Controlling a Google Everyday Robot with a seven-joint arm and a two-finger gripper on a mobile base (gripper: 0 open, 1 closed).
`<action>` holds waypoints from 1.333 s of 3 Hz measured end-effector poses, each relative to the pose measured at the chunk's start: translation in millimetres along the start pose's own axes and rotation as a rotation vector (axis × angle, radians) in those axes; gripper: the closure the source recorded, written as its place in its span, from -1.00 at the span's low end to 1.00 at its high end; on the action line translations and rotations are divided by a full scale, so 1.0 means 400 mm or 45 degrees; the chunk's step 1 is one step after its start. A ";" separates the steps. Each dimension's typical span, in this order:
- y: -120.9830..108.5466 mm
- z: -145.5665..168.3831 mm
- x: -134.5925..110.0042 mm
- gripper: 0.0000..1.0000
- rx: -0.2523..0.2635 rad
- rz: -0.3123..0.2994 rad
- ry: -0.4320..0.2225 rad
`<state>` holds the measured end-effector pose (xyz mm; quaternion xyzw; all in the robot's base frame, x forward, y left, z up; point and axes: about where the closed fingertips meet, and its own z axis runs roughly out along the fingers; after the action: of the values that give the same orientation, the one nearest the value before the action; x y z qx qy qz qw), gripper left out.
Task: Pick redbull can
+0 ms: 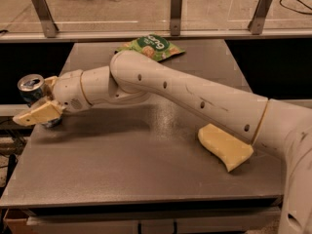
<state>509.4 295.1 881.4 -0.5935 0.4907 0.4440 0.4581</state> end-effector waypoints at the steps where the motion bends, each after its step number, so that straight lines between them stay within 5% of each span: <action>1: -0.002 -0.009 0.007 0.27 0.012 0.004 -0.013; 2: -0.030 -0.050 -0.022 0.74 0.036 -0.034 -0.036; 3: -0.079 -0.139 -0.089 1.00 0.088 -0.113 -0.102; 4: -0.131 -0.267 -0.142 1.00 0.179 -0.179 -0.173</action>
Offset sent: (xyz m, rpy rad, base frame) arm 0.0318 -0.0380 0.0373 0.0678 -0.0706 -0.0418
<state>562.3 205.7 962.5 -0.5615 0.4454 0.4145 0.5608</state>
